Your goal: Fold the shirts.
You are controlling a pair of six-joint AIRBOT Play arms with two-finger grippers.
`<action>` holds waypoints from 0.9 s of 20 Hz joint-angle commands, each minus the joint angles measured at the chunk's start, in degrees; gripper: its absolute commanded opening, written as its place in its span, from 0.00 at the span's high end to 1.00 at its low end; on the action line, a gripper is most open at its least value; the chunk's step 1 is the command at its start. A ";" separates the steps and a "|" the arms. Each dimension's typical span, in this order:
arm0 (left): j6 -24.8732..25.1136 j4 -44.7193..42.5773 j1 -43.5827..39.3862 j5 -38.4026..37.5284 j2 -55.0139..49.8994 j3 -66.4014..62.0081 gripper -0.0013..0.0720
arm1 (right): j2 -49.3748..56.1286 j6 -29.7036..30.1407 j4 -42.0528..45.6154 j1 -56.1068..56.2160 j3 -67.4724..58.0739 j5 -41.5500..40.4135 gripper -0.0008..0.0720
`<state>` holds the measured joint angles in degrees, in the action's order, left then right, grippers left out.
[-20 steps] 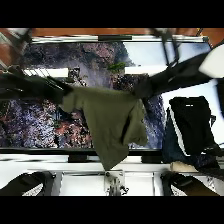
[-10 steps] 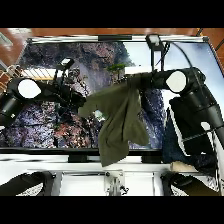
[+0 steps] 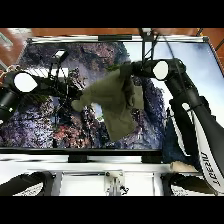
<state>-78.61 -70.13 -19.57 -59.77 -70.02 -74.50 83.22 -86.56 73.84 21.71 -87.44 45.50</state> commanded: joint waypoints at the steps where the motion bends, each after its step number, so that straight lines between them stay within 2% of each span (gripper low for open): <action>1: -0.02 0.39 0.17 -0.33 -0.76 0.63 0.94 | 1.68 -0.76 -3.87 -1.31 -0.59 18.36 0.18; 5: 1.27 -0.66 1.75 -0.35 -0.59 0.61 0.94 | -5.46 -3.02 -3.48 -4.90 2.64 36.06 0.18; 7: 1.25 -0.63 2.91 -1.79 -0.57 0.59 0.94 | -11.54 -3.91 -0.66 -4.96 12.22 38.12 0.18; 8: 1.27 -0.66 3.30 -3.21 -0.57 0.61 0.94 | -14.97 -6.16 0.35 -5.27 18.40 37.55 0.18; 9: 1.51 -0.66 3.54 -4.63 -0.57 0.61 0.94 | -18.36 -9.88 -0.68 -5.86 25.00 35.58 0.18; 11: 1.70 -0.85 3.52 -5.42 -0.57 0.61 0.94 | -24.61 -17.03 -9.22 -5.62 39.15 27.10 0.18; 14: 1.70 -0.87 3.48 -5.25 -0.57 0.61 0.94 | -27.32 -18.43 -24.00 -1.84 51.84 14.16 0.18; 18: 1.77 -0.87 3.48 -5.27 -0.57 0.61 0.94 | -27.23 -25.00 -22.21 3.10 56.68 5.07 0.18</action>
<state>-76.95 -70.96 -16.12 -64.75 -70.54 -73.91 57.08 -106.04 54.74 22.04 -36.36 59.29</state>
